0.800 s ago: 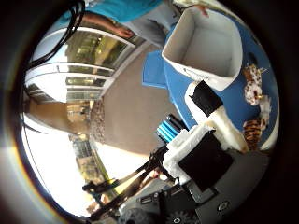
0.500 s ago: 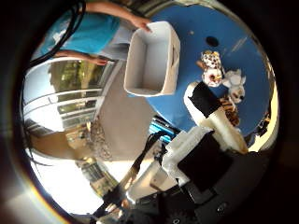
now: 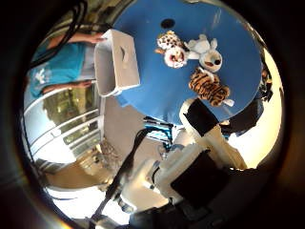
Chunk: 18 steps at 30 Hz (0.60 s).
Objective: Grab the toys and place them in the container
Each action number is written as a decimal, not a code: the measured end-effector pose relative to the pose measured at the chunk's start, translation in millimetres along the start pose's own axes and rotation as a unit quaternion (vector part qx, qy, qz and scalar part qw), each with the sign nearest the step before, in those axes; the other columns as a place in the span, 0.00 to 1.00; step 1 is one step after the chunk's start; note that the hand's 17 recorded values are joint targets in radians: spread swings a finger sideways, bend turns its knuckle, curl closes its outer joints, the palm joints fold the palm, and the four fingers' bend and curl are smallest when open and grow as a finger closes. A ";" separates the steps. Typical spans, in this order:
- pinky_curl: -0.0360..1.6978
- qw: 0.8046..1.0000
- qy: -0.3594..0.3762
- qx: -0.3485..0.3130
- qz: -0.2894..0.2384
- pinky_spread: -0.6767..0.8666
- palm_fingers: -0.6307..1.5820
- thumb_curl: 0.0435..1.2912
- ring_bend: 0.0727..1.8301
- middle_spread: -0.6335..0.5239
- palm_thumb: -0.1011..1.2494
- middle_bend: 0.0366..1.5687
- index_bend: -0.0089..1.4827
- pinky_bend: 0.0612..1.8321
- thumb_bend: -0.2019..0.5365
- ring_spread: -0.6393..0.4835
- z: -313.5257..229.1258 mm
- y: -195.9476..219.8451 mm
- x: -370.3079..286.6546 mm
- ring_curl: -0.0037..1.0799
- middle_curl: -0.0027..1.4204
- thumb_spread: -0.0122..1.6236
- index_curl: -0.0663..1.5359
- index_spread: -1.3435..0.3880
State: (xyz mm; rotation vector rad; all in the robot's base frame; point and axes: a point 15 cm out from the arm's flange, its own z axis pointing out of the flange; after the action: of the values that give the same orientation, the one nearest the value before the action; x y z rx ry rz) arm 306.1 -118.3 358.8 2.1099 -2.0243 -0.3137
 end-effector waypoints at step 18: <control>0.14 0.999 0.038 -0.008 0.020 0.70 0.37 0.23 0.16 0.59 0.45 0.09 0.11 0.29 0.24 0.81 151.0 -23.9 35.3 0.31 0.22 0.74 0.21 0.73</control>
State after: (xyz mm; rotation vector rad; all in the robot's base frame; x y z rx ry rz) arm 286.8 -152.2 206.8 2.0374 -2.0113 -0.2384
